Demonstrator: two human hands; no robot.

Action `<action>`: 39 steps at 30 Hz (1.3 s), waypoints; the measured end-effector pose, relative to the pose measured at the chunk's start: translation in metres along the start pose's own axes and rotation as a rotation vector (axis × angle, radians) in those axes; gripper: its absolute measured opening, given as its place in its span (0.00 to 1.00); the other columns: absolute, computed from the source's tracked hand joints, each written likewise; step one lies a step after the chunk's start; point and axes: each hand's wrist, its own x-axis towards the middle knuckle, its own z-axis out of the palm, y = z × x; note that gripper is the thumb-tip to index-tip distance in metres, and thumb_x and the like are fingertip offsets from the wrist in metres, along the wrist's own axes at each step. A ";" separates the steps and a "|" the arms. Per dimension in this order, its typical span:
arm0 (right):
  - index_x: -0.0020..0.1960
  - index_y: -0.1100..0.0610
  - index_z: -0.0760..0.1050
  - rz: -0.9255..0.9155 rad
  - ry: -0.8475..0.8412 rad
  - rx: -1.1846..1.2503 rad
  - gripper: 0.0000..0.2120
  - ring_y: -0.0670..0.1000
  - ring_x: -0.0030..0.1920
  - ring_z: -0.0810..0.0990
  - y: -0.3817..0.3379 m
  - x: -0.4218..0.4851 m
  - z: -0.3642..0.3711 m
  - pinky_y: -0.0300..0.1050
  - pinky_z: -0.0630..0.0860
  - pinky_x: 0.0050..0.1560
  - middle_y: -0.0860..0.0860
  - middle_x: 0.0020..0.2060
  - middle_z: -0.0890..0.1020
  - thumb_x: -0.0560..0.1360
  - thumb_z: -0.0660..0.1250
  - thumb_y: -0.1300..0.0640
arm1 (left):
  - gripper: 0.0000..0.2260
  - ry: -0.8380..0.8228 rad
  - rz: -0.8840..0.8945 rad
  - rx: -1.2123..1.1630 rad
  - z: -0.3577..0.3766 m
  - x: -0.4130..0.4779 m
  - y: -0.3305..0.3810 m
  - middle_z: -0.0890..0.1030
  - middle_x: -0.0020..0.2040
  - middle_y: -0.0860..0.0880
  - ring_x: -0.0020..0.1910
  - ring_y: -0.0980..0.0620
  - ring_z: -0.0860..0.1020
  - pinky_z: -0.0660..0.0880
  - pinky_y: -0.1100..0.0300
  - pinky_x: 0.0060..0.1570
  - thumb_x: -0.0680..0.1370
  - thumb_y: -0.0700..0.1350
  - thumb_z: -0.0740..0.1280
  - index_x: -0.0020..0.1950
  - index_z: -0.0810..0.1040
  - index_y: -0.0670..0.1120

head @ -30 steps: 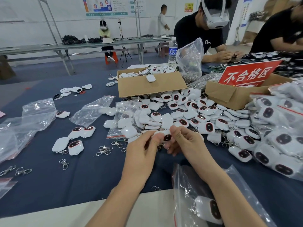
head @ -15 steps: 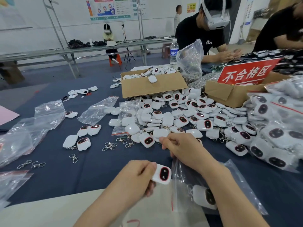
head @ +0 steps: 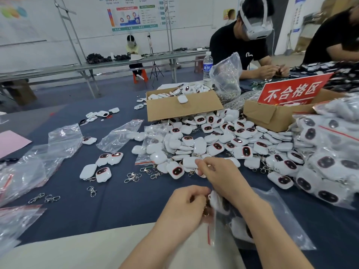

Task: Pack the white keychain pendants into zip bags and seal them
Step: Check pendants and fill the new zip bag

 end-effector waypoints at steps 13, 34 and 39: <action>0.37 0.55 0.68 0.203 0.226 0.089 0.20 0.52 0.33 0.69 -0.001 0.003 0.006 0.42 0.62 0.31 0.49 0.30 0.71 0.84 0.55 0.46 | 0.16 0.104 -0.071 -0.497 0.009 -0.007 0.016 0.79 0.37 0.45 0.31 0.52 0.82 0.82 0.57 0.37 0.79 0.32 0.62 0.61 0.75 0.49; 0.41 0.63 0.75 0.311 0.387 0.149 0.23 0.58 0.40 0.78 -0.007 0.007 0.007 0.52 0.72 0.41 0.56 0.35 0.81 0.84 0.54 0.48 | 0.20 0.151 0.179 0.250 0.021 -0.001 -0.013 0.80 0.47 0.64 0.44 0.70 0.77 0.71 0.76 0.41 0.80 0.44 0.67 0.69 0.69 0.59; 0.43 0.63 0.77 0.308 0.358 0.163 0.22 0.58 0.44 0.77 -0.007 0.009 0.006 0.51 0.67 0.41 0.55 0.40 0.82 0.84 0.55 0.49 | 0.24 0.112 0.144 0.254 0.028 0.004 -0.006 0.83 0.45 0.58 0.41 0.60 0.81 0.72 0.73 0.35 0.80 0.40 0.63 0.69 0.67 0.65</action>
